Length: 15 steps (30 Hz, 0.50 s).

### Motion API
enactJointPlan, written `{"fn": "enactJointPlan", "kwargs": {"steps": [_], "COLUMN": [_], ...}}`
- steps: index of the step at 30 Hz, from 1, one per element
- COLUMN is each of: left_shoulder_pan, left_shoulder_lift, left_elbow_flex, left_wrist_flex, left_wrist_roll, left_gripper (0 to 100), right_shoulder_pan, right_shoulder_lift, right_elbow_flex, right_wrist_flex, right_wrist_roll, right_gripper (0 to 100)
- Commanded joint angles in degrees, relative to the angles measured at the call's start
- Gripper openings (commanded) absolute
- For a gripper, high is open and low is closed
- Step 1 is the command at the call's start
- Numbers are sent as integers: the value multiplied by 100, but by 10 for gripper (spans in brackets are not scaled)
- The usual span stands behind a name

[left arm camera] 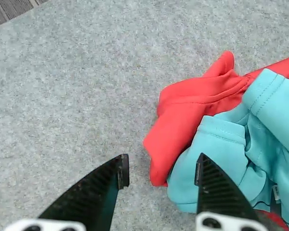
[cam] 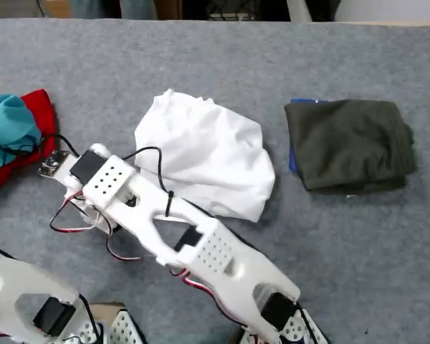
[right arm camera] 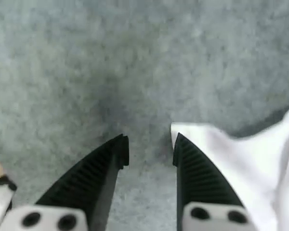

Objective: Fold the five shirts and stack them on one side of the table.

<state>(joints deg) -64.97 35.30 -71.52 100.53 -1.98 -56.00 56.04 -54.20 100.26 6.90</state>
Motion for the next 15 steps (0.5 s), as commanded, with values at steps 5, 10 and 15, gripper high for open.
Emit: {"fn": "enactJointPlan", "kwargs": {"steps": [5, 10, 15], "left_shoulder_pan": [-40, -13, -4], "left_shoulder_lift": [-352, -352, -343], "left_elbow_flex": [13, 22, 22], "left_wrist_flex": [35, 35, 35], "left_wrist_roll": [-88, -88, -62], "left_gripper": [239, 239, 238], "right_shoulder_pan": [519, 519, 519], "right_shoulder_lift": [57, 92, 101], "right_elbow_flex": [-409, -57, 4], "right_wrist_flex": [97, 97, 44], "right_wrist_roll": [-62, -62, -62], "right_gripper": [167, 167, 167]}}
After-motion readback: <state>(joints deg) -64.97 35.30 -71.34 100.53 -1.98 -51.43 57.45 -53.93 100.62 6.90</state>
